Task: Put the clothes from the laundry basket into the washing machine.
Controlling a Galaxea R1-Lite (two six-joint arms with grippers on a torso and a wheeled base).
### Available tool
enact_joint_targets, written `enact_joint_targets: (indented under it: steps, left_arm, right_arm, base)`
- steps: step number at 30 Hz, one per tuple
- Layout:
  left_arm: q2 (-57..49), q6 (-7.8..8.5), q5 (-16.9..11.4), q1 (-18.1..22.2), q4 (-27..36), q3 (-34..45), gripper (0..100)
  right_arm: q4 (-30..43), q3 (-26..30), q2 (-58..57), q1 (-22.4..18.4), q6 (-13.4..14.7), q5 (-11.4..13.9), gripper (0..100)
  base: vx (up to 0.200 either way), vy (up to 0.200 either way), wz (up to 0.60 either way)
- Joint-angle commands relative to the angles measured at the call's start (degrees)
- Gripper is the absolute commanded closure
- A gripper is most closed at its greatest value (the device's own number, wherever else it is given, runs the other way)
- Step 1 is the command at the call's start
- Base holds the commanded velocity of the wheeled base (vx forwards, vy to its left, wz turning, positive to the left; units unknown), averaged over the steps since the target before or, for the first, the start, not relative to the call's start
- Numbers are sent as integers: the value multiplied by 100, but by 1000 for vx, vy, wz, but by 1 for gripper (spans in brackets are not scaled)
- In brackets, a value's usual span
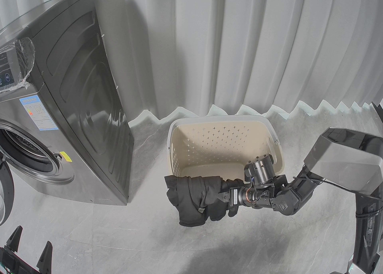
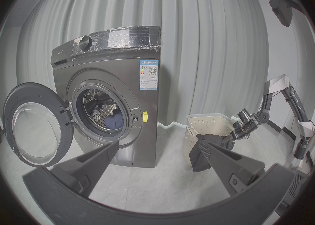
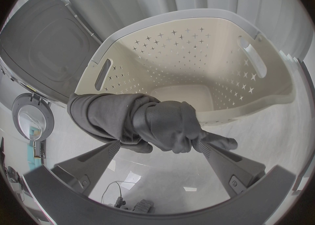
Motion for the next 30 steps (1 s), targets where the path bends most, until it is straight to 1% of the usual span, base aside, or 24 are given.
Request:
enact_joint_targets:
  steps: [1, 5, 7, 8, 10, 11, 12, 20, 24, 27, 29, 30]
  left_arm:
    - [-75, -1, 0, 1, 2, 92, 0]
    - [-75, -1, 0, 1, 2, 92, 0]
    - [-75, -10, 9, 1, 2, 92, 0]
    - [-75, -10, 9, 1, 2, 92, 0]
    - [-75, -10, 9, 1, 2, 92, 0]
    - [-75, -19, 9, 1, 2, 92, 0]
    - [-75, -19, 9, 10, 2, 92, 0]
    - [-75, -19, 9, 1, 2, 92, 0]
    - [-75, -19, 18, 1, 2, 92, 0]
    - [-75, -19, 18, 1, 2, 92, 0]
    - [-75, -19, 18, 1, 2, 92, 0]
    - [-75, -19, 18, 1, 2, 92, 0]
  right_arm:
    - [-18, -361, 421, -25, 43, -8, 0]
    - [-18, -642, 596, -43, 52, -26, 0]
    - [-36, -748, 658, -52, 34, -245, 0]
    - [-53, -783, 676, -52, 34, -316, 0]
    - [-53, -792, 684, -52, 34, -324, 0]
    - [-62, -889, 728, -52, 34, -377, 0]
    - [-62, -897, 737, -61, 43, -395, 100]
    - [-71, -818, 596, -61, 69, -395, 100]
    - [-71, -537, 166, 1, 105, -404, 100]
    - [-71, -194, -256, 45, 87, -421, 100]
    - [-71, -10, -485, 71, 78, -456, 100]
    - [-71, 96, -634, 71, 69, -518, 100]
  base:
    - [0, 0, 0]
    - [0, 0, 0]
    - [0, 0, 0]
    - [0, 0, 0]
    - [0, 0, 0]
    - [0, 0, 0]
    - [0, 0, 0]
    - [0, 0, 0]
    - [0, 0, 0]
    - [0, 0, 0]
    - [0, 0, 0]
    - [0, 0, 0]
